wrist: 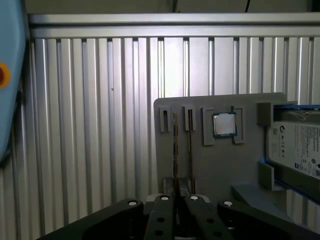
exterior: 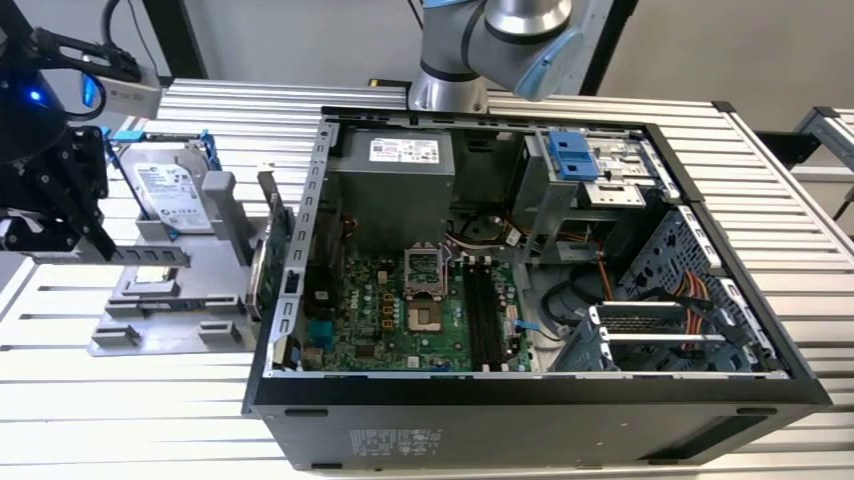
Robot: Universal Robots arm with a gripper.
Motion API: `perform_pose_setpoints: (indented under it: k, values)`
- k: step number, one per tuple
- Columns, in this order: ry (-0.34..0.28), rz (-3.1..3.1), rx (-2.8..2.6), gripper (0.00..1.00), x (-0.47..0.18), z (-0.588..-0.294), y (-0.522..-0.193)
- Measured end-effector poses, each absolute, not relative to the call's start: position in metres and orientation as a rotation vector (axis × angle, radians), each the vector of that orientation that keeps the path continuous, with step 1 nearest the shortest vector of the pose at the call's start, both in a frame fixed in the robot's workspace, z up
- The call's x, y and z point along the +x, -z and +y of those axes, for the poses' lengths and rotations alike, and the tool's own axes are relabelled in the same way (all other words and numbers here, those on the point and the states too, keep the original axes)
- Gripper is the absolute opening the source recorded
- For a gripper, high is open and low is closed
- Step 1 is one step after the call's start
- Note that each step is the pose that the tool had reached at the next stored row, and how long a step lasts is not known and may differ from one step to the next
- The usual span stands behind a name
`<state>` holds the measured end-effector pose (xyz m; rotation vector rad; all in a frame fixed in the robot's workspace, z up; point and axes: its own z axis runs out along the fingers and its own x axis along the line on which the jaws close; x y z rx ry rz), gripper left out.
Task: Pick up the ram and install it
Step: 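Pick up the ram and move it above insertion slot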
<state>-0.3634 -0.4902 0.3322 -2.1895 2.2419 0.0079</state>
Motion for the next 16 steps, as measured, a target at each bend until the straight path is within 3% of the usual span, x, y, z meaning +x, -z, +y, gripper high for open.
perform_pose_setpoints:
  k: [16]
  values:
    - [-0.008, 2.242, -2.190, 0.00, -0.3633, -0.4902, -0.3368]
